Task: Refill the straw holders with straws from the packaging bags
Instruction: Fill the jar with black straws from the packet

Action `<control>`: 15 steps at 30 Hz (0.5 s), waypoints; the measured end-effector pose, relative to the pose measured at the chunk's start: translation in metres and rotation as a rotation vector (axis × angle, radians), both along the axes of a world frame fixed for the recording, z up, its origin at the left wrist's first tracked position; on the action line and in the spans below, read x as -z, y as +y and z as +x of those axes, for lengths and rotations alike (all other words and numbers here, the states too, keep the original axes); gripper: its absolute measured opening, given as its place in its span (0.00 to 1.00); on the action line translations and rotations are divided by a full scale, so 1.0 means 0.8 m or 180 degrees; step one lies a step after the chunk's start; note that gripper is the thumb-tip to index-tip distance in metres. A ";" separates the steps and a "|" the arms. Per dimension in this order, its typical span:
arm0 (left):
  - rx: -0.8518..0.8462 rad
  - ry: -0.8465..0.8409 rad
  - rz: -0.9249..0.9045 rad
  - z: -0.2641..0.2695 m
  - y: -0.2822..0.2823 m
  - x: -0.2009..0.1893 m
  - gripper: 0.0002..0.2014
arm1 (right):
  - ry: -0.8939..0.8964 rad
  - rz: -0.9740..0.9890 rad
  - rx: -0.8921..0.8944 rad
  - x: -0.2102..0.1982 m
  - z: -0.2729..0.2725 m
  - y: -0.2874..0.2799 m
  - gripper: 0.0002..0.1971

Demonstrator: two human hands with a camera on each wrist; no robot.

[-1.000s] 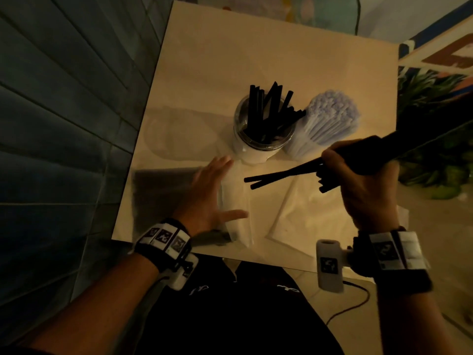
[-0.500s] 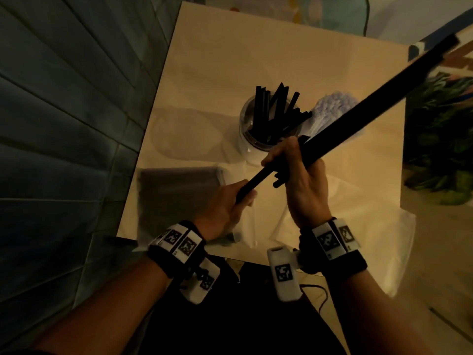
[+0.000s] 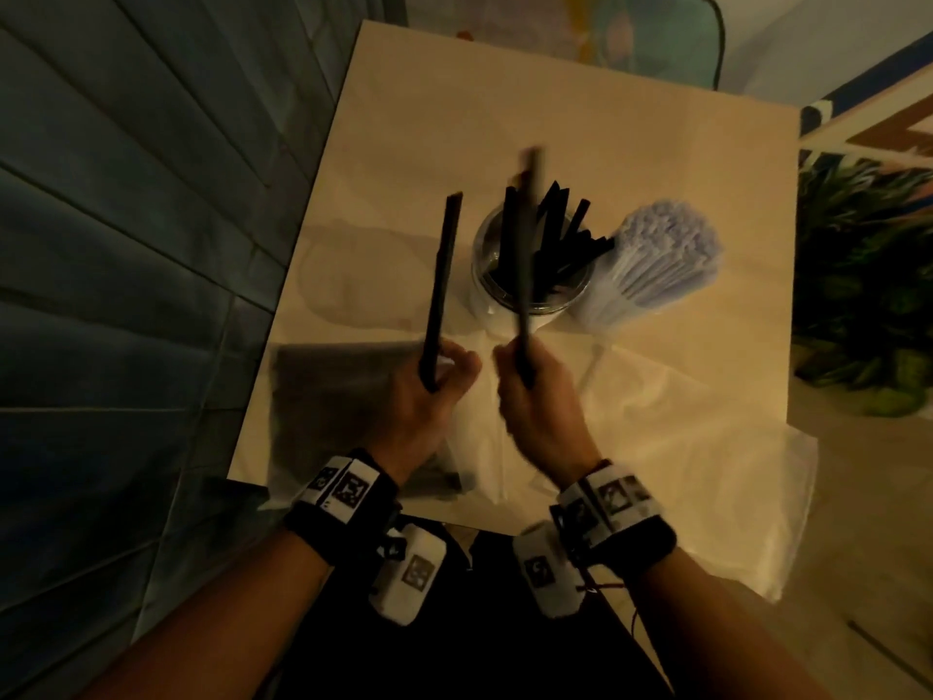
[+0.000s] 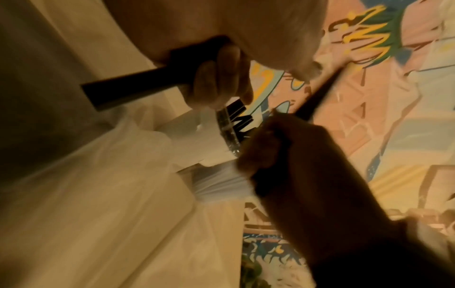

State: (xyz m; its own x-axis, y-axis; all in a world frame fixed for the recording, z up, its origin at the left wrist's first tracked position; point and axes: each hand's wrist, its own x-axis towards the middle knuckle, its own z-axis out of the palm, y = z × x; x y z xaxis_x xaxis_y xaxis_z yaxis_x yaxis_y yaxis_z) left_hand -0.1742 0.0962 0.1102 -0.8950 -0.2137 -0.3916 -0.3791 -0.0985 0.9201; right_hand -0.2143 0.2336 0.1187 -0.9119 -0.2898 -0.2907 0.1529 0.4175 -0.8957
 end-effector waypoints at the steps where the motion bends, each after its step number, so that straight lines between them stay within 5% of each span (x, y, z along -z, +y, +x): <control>1: -0.0003 0.0088 -0.0087 -0.004 0.001 -0.003 0.23 | 0.0099 0.0229 -0.0321 0.008 0.012 -0.006 0.06; 5: -0.0109 -0.0094 0.0030 -0.012 0.009 -0.007 0.18 | 0.0464 0.0641 -0.0834 0.029 0.038 -0.021 0.20; 11: -0.0405 -0.0456 -0.0029 -0.019 -0.005 -0.001 0.15 | 0.0166 0.0606 -0.1610 0.021 0.018 0.004 0.24; 15: -0.0060 -0.0301 0.0120 -0.017 -0.015 0.002 0.18 | -0.0198 0.0036 -0.0543 -0.004 -0.020 0.017 0.28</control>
